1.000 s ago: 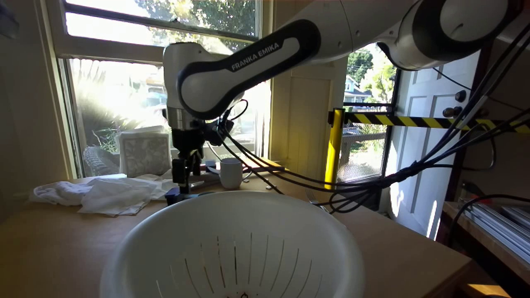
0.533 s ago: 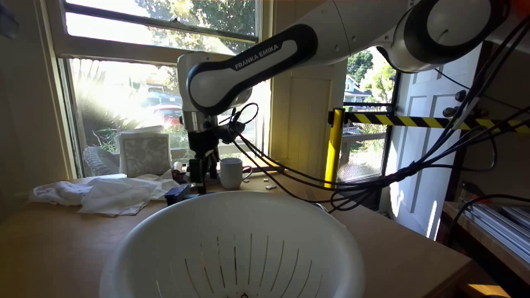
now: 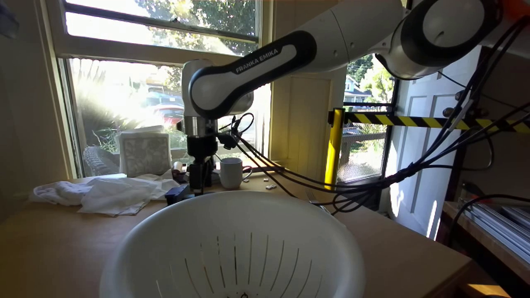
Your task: Move the blue object backwards
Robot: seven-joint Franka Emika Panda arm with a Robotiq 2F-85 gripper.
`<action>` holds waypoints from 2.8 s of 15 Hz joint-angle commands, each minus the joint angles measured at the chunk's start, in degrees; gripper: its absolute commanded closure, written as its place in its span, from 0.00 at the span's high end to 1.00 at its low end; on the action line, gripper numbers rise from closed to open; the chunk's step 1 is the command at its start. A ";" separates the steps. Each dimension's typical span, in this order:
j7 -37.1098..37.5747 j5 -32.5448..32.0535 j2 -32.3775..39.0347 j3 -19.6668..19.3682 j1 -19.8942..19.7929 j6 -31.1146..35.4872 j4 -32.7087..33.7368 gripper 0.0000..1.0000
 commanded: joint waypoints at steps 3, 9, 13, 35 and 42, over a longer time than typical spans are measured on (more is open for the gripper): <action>-9.06 0.93 0.85 3.57 -1.62 -0.62 0.77 1.00; -11.05 0.76 1.94 3.83 -1.86 -0.83 0.73 0.63; -11.54 0.69 2.45 3.80 -1.78 -0.13 0.76 0.33; -10.90 2.38 -17.94 1.15 -5.85 12.86 -30.81 0.01; -11.19 3.59 -28.16 1.15 -6.83 17.20 -48.09 0.01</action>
